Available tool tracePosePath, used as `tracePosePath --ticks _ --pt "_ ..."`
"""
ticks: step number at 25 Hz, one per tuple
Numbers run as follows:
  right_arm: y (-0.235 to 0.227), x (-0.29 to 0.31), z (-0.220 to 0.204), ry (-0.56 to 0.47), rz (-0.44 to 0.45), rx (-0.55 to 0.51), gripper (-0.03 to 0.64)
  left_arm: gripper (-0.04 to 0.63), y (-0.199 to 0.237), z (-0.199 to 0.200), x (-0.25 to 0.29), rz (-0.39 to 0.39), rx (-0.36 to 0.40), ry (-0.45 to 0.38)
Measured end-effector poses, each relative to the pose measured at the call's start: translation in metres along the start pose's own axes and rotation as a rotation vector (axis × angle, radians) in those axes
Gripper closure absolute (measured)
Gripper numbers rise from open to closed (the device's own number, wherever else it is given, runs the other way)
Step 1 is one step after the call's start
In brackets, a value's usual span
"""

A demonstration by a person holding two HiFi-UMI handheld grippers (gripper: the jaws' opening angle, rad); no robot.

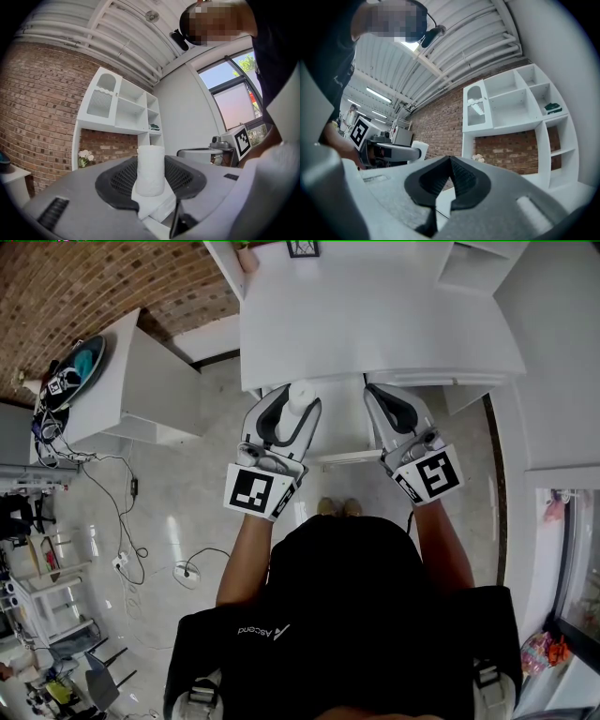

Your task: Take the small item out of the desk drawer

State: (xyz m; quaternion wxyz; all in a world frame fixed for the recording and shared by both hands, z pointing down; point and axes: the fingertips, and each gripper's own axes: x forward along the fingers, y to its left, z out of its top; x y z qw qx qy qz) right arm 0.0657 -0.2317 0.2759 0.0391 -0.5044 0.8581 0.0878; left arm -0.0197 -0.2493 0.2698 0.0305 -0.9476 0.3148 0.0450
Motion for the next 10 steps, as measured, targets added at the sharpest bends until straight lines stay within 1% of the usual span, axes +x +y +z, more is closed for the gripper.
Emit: tracePosePath --ticks 10 --pt "-0.0073 -0.0028 -0.0015 0.005 -0.012 -0.007 0.617 0.423 -0.0032 -0.0018 0.0042 -0.015 0.003 0.001"
